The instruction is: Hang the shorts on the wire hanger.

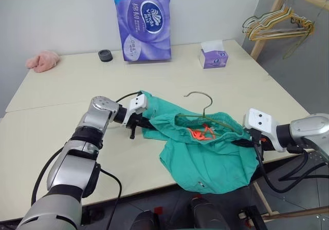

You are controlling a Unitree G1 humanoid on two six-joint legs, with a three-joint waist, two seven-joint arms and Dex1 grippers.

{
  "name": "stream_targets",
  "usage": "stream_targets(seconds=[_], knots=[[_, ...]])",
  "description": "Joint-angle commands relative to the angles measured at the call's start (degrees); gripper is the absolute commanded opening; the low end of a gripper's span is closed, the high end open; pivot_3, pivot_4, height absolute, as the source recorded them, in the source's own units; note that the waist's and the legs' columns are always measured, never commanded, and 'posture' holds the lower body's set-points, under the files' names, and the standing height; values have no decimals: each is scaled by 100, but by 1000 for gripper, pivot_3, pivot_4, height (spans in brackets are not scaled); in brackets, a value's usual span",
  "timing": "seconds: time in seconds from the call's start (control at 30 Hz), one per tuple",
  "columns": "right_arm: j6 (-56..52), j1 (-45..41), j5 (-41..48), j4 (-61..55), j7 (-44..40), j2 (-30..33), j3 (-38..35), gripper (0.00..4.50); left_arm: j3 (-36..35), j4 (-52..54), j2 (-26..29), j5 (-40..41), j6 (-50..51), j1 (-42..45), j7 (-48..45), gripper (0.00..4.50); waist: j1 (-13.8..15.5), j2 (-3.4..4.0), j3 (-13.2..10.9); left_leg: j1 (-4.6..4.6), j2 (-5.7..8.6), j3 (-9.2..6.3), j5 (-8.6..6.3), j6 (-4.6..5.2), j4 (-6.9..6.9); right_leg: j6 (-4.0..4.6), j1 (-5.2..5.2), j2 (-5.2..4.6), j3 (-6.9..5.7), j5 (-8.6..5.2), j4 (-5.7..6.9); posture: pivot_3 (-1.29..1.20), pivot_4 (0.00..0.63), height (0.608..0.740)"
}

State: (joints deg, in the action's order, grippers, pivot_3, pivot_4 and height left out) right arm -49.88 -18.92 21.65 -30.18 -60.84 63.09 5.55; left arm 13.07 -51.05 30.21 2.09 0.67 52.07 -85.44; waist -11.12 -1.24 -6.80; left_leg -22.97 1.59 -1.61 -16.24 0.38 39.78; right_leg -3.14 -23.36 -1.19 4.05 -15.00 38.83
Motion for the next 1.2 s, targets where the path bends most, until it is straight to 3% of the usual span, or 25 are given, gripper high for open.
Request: stream_targets(seconds=[0.03, 0.6, 0.87, 0.97, 1.2], knots=[[62, -58, 88, -118, 8, 71, -246, 0, -148, -115, -29, -24, -197, 199, 176, 24, -3, 0, 0, 0, 0, 0, 0, 0, 0, 0, 0, 0, 0, 0, 0, -275, 94, 740], [117, 350, 300, -192, -57, 286, -601, 0, -252, -720, 36, -217, -643, 347, 679, 24, 2, 0, 0, -1, 0, 1, 0, 0, 0, 0, 0, 0, -1, 0, 0, -267, 95, 740], [129, 208, 277, -136, 42, 144, -460, 0, -710, -266, -284, 387, 61, 349, 477, 24, 7, -1, 0, -2, 0, 1, 0, 0, 1, 0, 0, 0, -1, 0, 0, -264, 91, 740], [143, 181, 259, -111, 61, 105, -423, 0, -824, 107, -291, 606, 633, 320, 298, 653, -3, 0, 0, -2, 0, 1, 0, 0, 2, -1, 0, 1, -1, 0, 0, -262, 89, 740], [165, 179, 251, -95, 68, 92, -412, 0, -686, 1328, 63, 772, 1227, -236, -162, 2690, -10, 0, 0, 0, 0, -1, 0, 0, 0, -1, 0, 2, 0, 0, 2, -259, 85, 740]])
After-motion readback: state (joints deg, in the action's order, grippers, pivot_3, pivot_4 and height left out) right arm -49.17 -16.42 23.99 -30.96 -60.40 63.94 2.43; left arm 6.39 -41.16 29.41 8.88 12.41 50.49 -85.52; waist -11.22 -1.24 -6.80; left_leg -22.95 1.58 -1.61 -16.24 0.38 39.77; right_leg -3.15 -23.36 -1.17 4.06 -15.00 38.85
